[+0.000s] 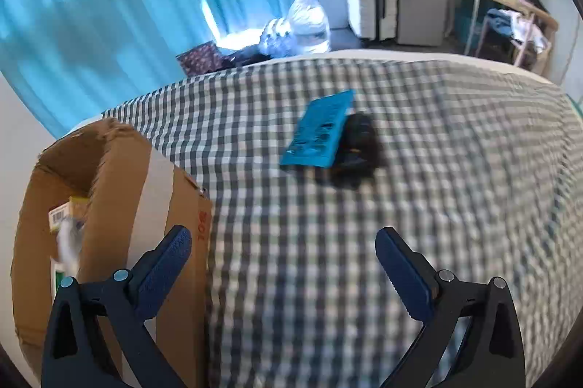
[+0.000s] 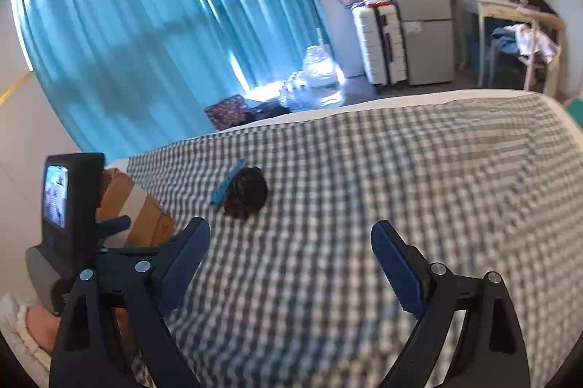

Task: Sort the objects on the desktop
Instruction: 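Grasp the black round item with the right gripper while the left gripper grasps the blue blister pack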

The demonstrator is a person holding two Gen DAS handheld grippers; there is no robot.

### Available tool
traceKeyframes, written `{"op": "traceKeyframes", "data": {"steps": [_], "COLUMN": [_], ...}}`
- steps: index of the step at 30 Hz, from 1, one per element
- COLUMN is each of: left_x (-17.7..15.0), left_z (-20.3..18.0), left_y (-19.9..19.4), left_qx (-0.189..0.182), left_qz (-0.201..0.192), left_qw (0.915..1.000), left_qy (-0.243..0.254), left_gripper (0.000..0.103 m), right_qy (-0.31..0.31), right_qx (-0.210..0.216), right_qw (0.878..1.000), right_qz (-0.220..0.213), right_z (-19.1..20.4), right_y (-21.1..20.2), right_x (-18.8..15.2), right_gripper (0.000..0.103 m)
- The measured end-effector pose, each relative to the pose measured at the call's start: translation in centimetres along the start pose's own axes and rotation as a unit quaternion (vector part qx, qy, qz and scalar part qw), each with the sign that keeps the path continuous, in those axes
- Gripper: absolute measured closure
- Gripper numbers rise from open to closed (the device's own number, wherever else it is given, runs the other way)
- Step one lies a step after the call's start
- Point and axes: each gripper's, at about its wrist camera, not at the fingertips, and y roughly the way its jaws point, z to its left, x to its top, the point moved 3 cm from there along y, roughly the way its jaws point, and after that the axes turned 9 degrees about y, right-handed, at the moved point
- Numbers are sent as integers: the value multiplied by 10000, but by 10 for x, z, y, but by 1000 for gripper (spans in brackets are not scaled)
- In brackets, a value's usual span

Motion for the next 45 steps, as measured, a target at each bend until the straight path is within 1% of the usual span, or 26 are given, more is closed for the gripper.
{"op": "traceKeyframes", "data": {"steps": [3,6,8,9,11,15,16,17,18,19,20,21,23,24,26,29,32,35,36,38,39,40,42,44,45], "left_x": [9,15,16,16,15,13,13,13,14,15,16,18,22,24,28,37,51,63,64,61,60,58,57,55,54], "left_z": [5,7,7,5,2,0,-1,-1,-2,-3,-3,-3,-3,-2,0,2,0,1,1,7,11,14,17,9,5], "left_y": [25,46,55,59,64,75,77,79,80,82,83,85,89,90,93,100,115,137,146,148,149,149,144,139,135], "left_qx": [18,96,137,140,155,190,169,119,52,-7,-63,-77,-133,-197,-355,-452,-584,-587,-673,-925,-1133,-1279,-1275,-1239,-1301], "left_qz": [73,105,113,107,135,105,98,81,42,27,22,14,16,5,-40,-111,-156,-141,-111,-221,-245,-248,-285,-165,-123], "left_qw": [10000,9999,9998,9998,9995,9983,9981,9981,9982,9983,9983,9984,9986,9989,9990,9988,9981,9980,9972,9953,9932,9915,9914,9921,9913], "left_qy": [-25,-10,28,91,223,542,577,597,589,585,576,559,502,437,275,119,115,203,299,167,52,-39,-44,99,137], "left_gripper": [0,0,0,0,0,0,0,0,0,0,0,0,0,0,0,0,0,0,0,0,6,22,28,30,30], "right_qy": [-159,-345,-485,-548,-612,-442,-376,-341,-331,-338,-384,-465,-692,-680,-460,-282,-113,69,104,26,-34,-97,-82,-118,-170], "right_qx": [230,532,567,577,588,763,841,903,988,1061,1110,1065,708,647,652,459,432,506,478,377,339,317,381,334,309], "right_qw": [9995,9976,9962,9953,9933,9897,9880,9862,9842,9829,9826,9832,9876,9887,9911,9942,9949,9947,9950,9953,9954,9954,9949,9947,9945], "right_qz": [128,273,442,559,783,1130,1240,1343,1435,1465,1436,1409,1219,1168,1064,929,907,896,867,888,899,900,935,963,984], "right_z": [9,25,36,41,46,49,48,48,47,48,47,47,43,40,25,4,-10,-18,-20,-20,-17,-15,-12,-9,-7], "right_y": [31,63,89,103,129,169,177,183,188,191,188,185,171,167,151,128,115,106,104,104,104,103,102,101,100], "right_x": [5,9,10,10,9,6,4,3,2,1,1,1,1,3,5,4,0,-2,-2,-2,-3,-4,-5,-9,-11], "right_gripper": [14,20,29,32,43,50,56,72,84,92,95,96,96,96,96,96,96,96,96,96,96,96,96,96,96]}}
